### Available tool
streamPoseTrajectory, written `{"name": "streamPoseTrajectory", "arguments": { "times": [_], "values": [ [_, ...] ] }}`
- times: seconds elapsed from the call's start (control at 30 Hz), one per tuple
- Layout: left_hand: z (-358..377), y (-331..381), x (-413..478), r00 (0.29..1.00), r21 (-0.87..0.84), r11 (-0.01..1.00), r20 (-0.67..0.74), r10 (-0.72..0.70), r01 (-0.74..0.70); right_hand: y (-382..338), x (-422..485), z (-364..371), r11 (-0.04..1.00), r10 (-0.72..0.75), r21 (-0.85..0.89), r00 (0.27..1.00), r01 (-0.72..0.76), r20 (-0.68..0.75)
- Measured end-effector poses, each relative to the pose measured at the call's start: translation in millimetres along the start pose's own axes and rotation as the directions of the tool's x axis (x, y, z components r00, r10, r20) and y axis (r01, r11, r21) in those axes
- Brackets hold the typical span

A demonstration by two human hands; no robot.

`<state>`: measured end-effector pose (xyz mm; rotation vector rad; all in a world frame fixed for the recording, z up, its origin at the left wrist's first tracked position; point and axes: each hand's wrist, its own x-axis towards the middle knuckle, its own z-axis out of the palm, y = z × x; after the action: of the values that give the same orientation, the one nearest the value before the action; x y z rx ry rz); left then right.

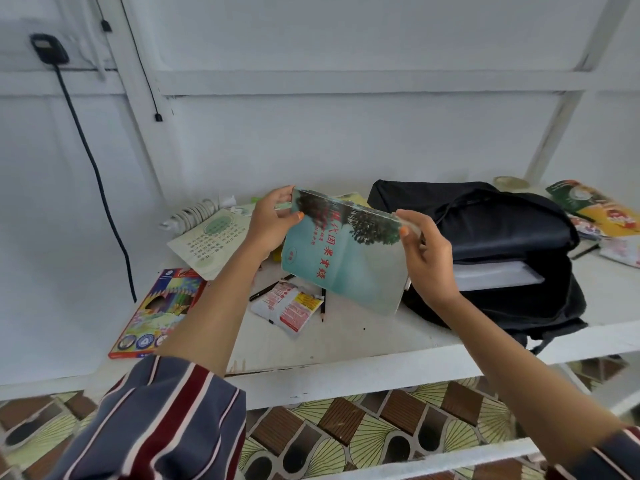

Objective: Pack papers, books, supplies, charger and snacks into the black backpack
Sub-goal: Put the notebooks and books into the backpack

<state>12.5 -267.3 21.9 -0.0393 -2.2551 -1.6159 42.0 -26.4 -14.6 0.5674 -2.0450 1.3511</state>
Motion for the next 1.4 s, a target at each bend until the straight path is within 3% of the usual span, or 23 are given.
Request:
{"name": "streamPoseTrajectory", "arguments": {
  "times": [0.23,0.43,0.53,0.63,0.77,0.87,0.97,1.07,1.17,1.27,1.4],
  "values": [
    [1,10,6,0.999,-0.137,0.99,-0.049,0.018,-0.024,-2,24,-11,0.988,-0.153,0.007,0.986,0.154,-0.061],
    [8,27,8,0.994,-0.213,0.974,-0.086,0.06,-0.077,-21,40,-24,0.971,-0.235,-0.019,0.949,0.237,-0.209],
    [16,37,6,0.994,-0.262,0.96,-0.083,0.076,-0.095,-27,40,-33,0.983,-0.174,0.007,0.931,0.186,-0.322],
    [28,43,-6,0.993,-0.387,0.917,0.016,0.113,-0.098,-30,38,-47,0.986,-0.077,0.106,0.923,0.125,-0.377],
    [48,50,-19,0.958,-0.296,0.933,0.138,0.252,-0.203,-25,42,-74,0.968,0.051,0.247,0.932,0.042,-0.358],
    [64,60,-23,0.933,-0.267,0.952,0.28,0.226,-0.151,-14,43,-96,0.935,0.175,0.351,0.924,-0.048,-0.34],
    [83,68,-23,0.935,-0.377,0.926,0.339,0.105,0.033,0,42,-117,0.855,0.319,0.494,0.91,-0.157,-0.263],
    [108,76,-23,0.932,-0.412,0.906,0.357,0.063,0.096,21,41,-147,0.716,0.4,0.649,0.913,-0.258,-0.079],
    [136,83,-26,0.929,-0.421,0.896,0.369,0.026,0.142,45,31,-176,0.636,0.389,0.667,0.908,-0.388,0.157],
    [167,89,-32,0.914,-0.368,0.915,0.406,-0.001,0.165,73,13,-199,0.605,0.411,0.58,0.838,-0.546,0.359],
    [208,98,-42,0.881,-0.259,0.953,0.472,-0.015,0.155,97,2,-230,0.593,0.508,0.534,0.794,-0.603,0.333]
  ]
}}
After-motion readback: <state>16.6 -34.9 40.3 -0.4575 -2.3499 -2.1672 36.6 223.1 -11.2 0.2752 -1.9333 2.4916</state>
